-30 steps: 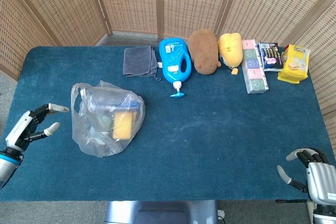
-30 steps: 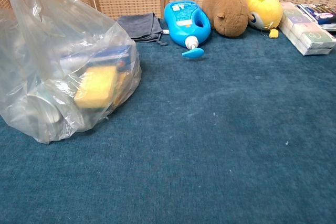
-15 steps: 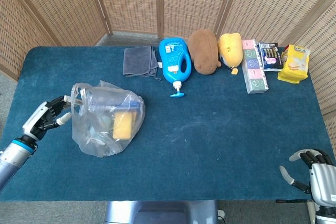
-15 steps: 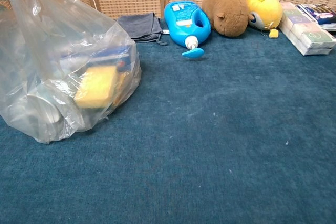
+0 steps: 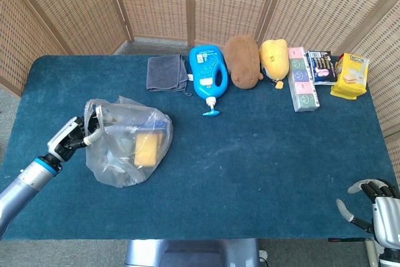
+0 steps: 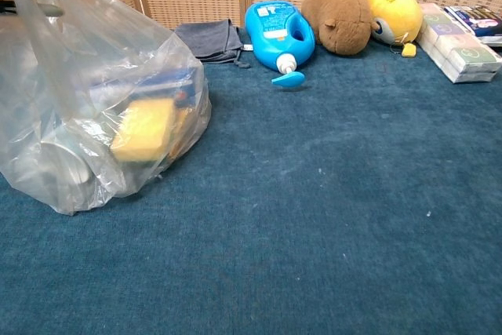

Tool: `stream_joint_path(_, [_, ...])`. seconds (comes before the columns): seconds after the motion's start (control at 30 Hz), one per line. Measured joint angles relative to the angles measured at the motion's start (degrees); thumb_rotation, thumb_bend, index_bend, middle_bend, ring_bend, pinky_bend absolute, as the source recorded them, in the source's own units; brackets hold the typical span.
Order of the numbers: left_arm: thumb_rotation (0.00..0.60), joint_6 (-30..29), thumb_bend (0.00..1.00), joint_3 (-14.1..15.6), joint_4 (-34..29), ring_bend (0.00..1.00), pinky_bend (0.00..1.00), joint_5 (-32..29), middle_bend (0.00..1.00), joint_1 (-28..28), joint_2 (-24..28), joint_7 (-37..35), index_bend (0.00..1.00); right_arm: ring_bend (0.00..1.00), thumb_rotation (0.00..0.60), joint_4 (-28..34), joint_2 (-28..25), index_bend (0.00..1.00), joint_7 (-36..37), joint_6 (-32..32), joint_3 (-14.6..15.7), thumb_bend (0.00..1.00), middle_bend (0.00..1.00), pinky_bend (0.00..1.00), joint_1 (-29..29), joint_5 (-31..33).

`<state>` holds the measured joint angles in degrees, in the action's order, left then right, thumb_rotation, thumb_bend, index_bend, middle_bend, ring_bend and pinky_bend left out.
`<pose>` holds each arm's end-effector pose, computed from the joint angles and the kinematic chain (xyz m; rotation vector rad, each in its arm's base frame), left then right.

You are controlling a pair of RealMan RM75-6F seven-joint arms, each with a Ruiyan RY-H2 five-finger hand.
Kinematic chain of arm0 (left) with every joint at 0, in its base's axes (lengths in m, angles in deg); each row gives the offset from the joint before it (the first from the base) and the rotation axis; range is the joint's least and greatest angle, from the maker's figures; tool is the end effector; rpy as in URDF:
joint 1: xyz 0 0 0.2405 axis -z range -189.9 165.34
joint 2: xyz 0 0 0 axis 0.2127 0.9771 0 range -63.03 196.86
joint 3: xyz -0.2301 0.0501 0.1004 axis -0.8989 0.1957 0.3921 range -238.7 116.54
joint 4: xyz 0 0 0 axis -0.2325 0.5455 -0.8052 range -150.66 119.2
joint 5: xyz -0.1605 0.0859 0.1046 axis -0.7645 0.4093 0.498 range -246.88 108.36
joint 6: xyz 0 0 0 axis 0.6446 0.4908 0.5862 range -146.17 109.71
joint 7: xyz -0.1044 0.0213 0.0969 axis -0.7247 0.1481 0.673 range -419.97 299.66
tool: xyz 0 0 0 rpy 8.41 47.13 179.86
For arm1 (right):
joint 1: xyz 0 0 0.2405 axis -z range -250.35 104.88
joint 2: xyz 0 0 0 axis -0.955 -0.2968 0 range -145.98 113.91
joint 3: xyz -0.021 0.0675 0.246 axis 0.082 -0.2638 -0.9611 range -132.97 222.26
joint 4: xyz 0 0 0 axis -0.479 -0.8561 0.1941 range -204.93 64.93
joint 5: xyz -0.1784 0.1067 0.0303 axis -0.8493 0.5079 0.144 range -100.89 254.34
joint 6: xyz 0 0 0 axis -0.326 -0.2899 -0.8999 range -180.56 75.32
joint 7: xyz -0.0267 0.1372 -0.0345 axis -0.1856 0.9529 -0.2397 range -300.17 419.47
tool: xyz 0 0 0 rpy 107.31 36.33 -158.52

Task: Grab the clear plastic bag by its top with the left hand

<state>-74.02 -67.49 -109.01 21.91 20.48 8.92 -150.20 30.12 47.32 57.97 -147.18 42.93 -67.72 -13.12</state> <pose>-0.2100 0.3144 0.1327 -1.1157 -2.2970 -1.6228 -0.2957 -0.1239 0.1689 1.2262 -0.9374 0.9651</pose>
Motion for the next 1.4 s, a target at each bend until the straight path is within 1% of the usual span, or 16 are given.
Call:
stream_joint_path(0.13, [0.305,1.09,0.24,-0.13,1.02,0.20,0.15,0.04,0.32,1.71,-1.13,-3.12,0.34,0.31,0.141,0.28,-0.22,0.48,-0.22,-0.61,0.07,0.32,0.44,0.21,0.44,-0.11])
stream_joint_path(0.2, [0.307,1.38,0.24,-0.20,1.33,0.20,0.18,0.19,0.32,2.45,-1.60,-5.37,0.34,0.31,0.141,0.44,-0.24,0.48,-0.35,-0.81,0.10,0.32,0.44,0.21,0.60,-0.15])
stream_joint_path(0.33, [0.306,1.66,0.25,-0.18,2.19,0.23,0.35,1.10,0.32,4.22,-2.56,-13.04,0.34,0.31,0.140,0.58,-0.34,0.48,-0.38,-1.30,0.16,0.32,0.44,0.21,1.05,-0.10])
stream_joint_path(0.37, [0.306,1.61,0.27,-0.15,2.39,0.24,0.39,1.33,0.32,4.57,-2.72,-15.02,0.33,0.31,0.140,0.58,-0.39,0.48,-0.35,-1.42,0.17,0.32,0.44,0.21,1.14,-0.10])
stream_joint_path(0.5, [0.310,1.36,0.31,0.00,3.24,0.30,0.46,1.99,0.33,6.12,-3.21,-24.75,0.34,0.31,0.140,0.56,-0.62,0.48,-0.05,-1.78,0.16,0.32,0.44,0.21,1.47,-0.07])
stream_joint_path(0.6, [0.309,1.26,0.34,0.16,3.76,0.38,0.53,2.29,0.40,7.35,-3.34,-32.81,0.34,0.31,0.141,0.39,-0.51,0.48,0.28,-1.76,0.20,0.32,0.44,0.21,1.58,-0.03])
stream_joint_path(0.67, [0.311,1.05,0.36,0.31,4.15,0.44,0.60,2.59,0.46,8.20,-3.36,-38.57,0.36,0.31,0.140,0.25,-0.36,0.48,0.46,-1.69,0.25,0.32,0.44,0.21,1.63,-0.05])
stream_joint_path(0.7, [0.309,0.89,0.37,0.39,4.33,0.46,0.61,2.74,0.48,8.55,-3.36,-41.02,0.38,0.31,0.141,0.20,-0.31,0.48,0.53,-1.69,0.25,0.32,0.44,0.21,1.64,-0.05])
stream_joint_path(0.83, [0.307,-0.27,0.40,0.70,5.20,0.55,0.69,3.48,0.56,10.15,-3.08,-51.87,0.49,0.31,0.141,0.00,-0.29,0.48,0.82,-1.91,0.18,0.32,0.44,0.21,1.76,-0.21])
stream_joint_path(0.93, [0.311,-0.84,0.43,0.88,5.75,0.64,0.75,3.71,0.63,11.82,-2.22,-56.74,0.56,0.31,0.140,-0.03,-0.37,0.48,1.00,-1.99,0.14,0.32,0.44,0.21,1.82,-0.27])
stream_joint_path(0.97, [0.312,-0.83,0.44,0.87,5.74,0.67,0.76,3.51,0.66,12.30,-1.80,-57.27,0.57,0.31,0.140,-0.05,-0.38,0.48,1.07,-2.00,0.14,0.32,0.44,0.21,1.84,-0.29])
stream_joint_path(1.07, [0.331,-0.04,0.47,0.48,5.02,0.70,0.78,1.69,0.69,12.95,-0.86,-57.39,0.60,0.31,0.144,-0.24,-0.34,0.48,1.43,-2.02,0.17,0.32,0.44,0.21,1.90,-0.33])
stream_joint_path(1.17, [0.363,1.56,0.48,-0.51,3.46,0.70,0.79,-0.96,0.69,13.72,0.74,-55.97,0.60,0.31,0.141,-0.49,-0.31,0.48,1.79,-2.08,0.16,0.32,0.44,0.21,1.96,-0.44])
stream_joint_path(1.23, [0.374,2.36,0.48,-1.74,2.01,0.70,0.79,-2.84,0.69,14.23,2.10,-54.62,0.61,0.31,0.142,-0.56,-0.33,0.48,2.01,-2.12,0.14,0.32,0.44,0.21,1.97,-0.53])
stream_joint_path(1.4, [0.376,4.57,0.48,-4.03,0.08,0.70,0.79,-5.10,0.69,15.42,4.48,-53.54,0.61,0.31,0.142,-0.99,-0.24,0.48,2.68,-2.13,0.02,0.32,0.44,0.21,1.97,-0.51])
